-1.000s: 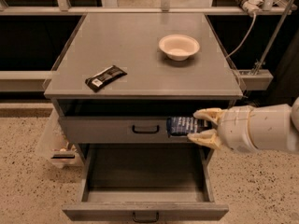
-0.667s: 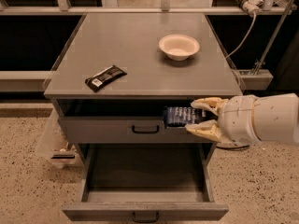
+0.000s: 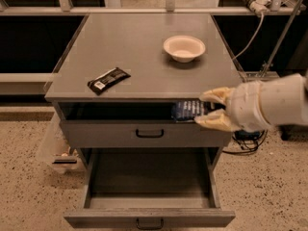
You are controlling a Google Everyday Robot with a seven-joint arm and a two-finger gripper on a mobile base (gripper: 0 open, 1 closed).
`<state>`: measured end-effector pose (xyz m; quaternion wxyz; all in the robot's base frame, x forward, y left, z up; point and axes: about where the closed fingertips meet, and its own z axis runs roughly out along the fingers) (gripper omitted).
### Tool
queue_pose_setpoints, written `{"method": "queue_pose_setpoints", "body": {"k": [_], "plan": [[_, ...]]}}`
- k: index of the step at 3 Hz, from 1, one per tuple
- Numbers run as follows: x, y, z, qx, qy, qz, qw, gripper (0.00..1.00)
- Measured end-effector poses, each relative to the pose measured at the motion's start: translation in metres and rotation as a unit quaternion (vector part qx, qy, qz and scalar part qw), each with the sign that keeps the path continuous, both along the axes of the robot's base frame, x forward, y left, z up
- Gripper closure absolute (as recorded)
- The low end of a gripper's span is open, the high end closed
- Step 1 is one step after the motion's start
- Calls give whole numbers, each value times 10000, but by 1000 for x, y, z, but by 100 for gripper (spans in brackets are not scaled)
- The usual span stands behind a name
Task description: Pick rxbar blueberry from middle drawer and place on counter
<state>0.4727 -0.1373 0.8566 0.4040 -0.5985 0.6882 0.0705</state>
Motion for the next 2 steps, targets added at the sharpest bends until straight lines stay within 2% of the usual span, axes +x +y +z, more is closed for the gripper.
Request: {"method": "queue_pose_setpoints", "body": {"k": [1,2], "plan": [[48,-2,28,-362,20,225,9991,100],[92,7,54,-567,20,479,9972,100]]}}
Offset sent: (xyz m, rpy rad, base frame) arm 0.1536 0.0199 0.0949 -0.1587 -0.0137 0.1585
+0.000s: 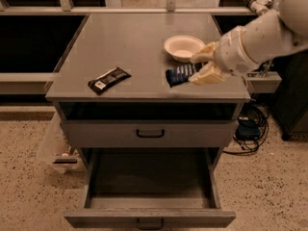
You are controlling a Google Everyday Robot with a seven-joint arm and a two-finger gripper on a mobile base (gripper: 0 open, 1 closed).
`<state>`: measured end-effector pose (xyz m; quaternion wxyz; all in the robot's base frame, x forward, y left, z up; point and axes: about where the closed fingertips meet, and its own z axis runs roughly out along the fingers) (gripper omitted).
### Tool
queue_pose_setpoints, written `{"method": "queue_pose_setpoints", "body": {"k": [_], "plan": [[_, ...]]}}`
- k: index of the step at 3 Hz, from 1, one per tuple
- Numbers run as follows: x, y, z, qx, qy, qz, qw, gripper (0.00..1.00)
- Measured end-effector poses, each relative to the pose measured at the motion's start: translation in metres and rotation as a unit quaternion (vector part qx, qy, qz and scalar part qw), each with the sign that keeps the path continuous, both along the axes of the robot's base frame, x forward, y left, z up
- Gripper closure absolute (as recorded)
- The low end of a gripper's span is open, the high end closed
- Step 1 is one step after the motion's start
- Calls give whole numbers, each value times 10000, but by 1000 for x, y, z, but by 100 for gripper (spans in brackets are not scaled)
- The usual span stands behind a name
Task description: Pick rxbar blueberry from middle drawer and place on counter
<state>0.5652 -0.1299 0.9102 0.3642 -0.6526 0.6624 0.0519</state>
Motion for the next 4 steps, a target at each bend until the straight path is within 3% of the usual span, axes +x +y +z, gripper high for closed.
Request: {"method": "queue_pose_setpoints", "body": {"k": [2,3,4], "plan": [[59,-6,-10,322,105,78,9994,100],[74,-16,-25,470,140,-99,9987,100],[75,-16,-26,480,145,-106,9987,83]]}}
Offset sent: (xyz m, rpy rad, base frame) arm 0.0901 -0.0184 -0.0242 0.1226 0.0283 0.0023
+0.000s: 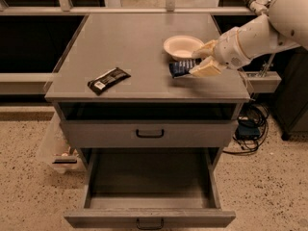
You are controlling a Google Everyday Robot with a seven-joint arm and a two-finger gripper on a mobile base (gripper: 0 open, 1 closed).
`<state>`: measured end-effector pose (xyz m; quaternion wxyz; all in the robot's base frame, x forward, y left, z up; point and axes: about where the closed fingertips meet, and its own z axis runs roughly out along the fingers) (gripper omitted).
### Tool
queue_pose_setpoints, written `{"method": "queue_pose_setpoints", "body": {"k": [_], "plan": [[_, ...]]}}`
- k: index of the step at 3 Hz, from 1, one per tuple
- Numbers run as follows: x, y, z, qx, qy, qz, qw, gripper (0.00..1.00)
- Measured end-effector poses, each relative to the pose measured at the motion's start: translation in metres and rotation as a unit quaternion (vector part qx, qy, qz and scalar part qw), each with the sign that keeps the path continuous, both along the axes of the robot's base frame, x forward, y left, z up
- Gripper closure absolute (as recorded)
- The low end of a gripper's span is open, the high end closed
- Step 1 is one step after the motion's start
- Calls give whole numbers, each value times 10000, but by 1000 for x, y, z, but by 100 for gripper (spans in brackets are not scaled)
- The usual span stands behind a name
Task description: Pick rxbar blueberry from middle drawer and place on counter
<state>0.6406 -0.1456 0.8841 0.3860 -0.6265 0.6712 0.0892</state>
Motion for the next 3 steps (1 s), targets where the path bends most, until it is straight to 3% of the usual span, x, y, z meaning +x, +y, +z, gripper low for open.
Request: {"method": "queue_pose_setpoints", "body": {"k": [3], "plan": [[0,0,0,0,1,1,10000,12]]}}
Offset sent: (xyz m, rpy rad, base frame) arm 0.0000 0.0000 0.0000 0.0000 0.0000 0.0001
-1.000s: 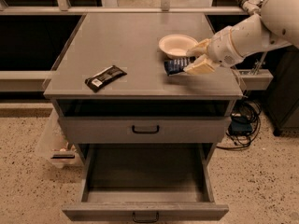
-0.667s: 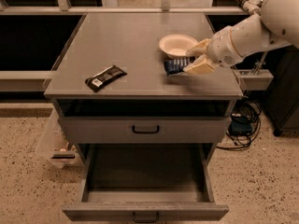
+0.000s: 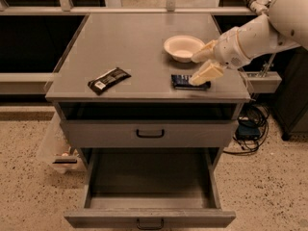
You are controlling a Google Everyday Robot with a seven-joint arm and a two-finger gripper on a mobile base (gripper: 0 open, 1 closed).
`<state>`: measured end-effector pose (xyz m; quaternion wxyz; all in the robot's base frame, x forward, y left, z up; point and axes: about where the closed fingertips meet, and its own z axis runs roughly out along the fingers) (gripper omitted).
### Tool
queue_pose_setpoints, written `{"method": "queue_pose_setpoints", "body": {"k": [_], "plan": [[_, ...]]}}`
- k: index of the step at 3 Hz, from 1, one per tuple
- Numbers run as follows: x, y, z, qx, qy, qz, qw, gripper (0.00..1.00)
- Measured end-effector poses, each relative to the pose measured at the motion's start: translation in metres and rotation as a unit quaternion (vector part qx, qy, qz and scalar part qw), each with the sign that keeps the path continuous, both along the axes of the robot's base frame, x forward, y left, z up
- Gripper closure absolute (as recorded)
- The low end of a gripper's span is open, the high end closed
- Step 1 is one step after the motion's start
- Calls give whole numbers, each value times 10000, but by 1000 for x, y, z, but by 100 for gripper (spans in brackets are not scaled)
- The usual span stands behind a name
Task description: Pick rxbar blueberry from middle drawer and place on counter
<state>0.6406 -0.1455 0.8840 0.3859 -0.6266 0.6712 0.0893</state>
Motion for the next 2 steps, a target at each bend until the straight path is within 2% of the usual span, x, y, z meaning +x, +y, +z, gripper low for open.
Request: {"method": "queue_pose_setpoints", "body": {"k": [1,2], "plan": [[0,0,0,0,0,1,10000,0],[0,0,0,0,0,1,10000,0]]}}
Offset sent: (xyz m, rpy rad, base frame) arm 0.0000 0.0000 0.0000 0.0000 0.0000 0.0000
